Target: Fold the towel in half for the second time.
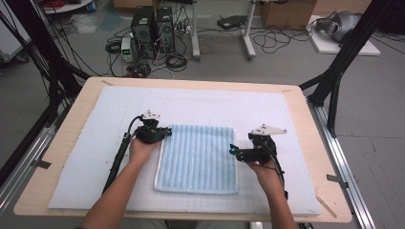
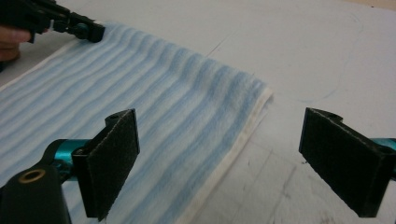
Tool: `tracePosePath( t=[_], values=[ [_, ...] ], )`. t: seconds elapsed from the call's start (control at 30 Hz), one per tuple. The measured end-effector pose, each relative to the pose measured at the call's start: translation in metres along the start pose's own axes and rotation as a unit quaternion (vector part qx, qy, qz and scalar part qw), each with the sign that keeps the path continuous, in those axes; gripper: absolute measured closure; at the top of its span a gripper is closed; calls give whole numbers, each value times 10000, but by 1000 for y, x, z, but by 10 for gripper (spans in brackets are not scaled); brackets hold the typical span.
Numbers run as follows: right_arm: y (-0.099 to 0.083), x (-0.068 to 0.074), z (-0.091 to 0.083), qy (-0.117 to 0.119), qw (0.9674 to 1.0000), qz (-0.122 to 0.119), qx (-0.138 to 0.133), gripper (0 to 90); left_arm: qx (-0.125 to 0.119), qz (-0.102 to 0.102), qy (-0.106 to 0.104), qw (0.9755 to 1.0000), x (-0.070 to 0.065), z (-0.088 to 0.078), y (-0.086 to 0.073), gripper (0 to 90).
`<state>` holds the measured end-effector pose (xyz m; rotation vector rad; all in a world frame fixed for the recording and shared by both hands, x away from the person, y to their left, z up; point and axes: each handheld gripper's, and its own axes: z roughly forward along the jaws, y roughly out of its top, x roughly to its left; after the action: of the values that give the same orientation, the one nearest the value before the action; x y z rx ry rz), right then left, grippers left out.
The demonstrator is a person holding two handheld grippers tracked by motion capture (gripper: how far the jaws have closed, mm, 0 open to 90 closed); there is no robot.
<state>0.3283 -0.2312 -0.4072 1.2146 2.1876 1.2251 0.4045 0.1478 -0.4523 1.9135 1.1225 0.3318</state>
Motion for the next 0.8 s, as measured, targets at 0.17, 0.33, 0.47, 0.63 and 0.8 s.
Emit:
tracePosePath(
  t=[0.17, 0.33, 0.47, 0.63, 0.8],
  values=[
    [17, -9, 24, -120, 9996, 38, 254, 139, -14, -83, -72, 9999, 2, -1, 0, 847],
    [24, -19, 44, -180, 9986, 69, 502, 258, -18, -92, -102, 9999, 3, -2, 0, 848],
    [23, -25, 59, -345, 9969, 167, 691, 382, 7, -96, -114, 9999, 4, -2, 0, 848],
    [20, -27, 77, -328, 9962, 226, 779, 499, 3, -156, -145, 9998, 5, -2, 0, 850],
    [17, -29, 83, -327, 9955, 409, 788, 742, -31, -273, -222, 9994, 7, -3, 0, 853]
  ],
)
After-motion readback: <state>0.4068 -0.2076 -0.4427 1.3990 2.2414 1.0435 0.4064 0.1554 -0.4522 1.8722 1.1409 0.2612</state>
